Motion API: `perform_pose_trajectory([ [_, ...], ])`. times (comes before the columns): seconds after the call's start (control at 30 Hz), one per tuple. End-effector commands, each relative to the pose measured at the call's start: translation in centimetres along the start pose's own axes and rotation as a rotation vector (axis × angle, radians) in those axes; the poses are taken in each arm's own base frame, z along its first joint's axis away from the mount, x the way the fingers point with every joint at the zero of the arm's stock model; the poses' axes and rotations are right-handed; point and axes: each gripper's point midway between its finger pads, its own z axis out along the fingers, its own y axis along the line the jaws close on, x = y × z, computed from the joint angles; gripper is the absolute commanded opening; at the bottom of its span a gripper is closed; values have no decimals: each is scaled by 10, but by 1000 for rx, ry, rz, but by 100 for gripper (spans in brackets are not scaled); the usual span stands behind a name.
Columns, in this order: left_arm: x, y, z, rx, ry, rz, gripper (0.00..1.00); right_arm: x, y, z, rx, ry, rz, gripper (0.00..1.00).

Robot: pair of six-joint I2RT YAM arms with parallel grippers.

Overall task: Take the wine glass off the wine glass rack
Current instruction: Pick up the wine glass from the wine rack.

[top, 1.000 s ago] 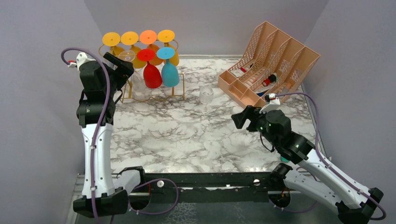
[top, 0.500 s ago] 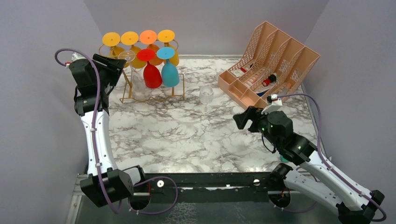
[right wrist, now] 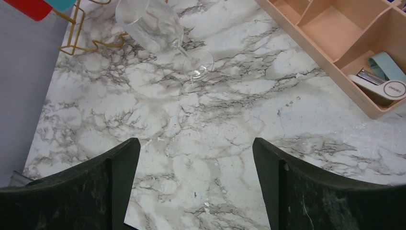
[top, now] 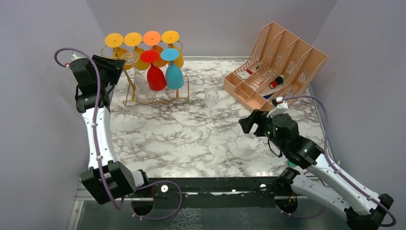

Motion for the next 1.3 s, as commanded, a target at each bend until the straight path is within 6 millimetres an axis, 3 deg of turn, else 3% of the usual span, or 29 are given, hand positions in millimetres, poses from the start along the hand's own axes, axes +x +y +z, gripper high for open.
perform_pose_trajectory([
  [0.0,-5,-18,2,101,3,13,42,-5,-1,-1,18,-11,5,90],
  [0.47,2,-17,18,155,59,7,31,-5,0,0,18,-8,4,90],
  [0.7,7,-6,21,131,75,-9,16,-5,0,-1,17,-6,3,90],
  [0.97,3,-15,15,143,57,-33,1,-7,1,-1,13,-12,10,90],
  [1.27,-2,-34,4,190,36,-101,0,-5,3,0,10,-3,14,90],
])
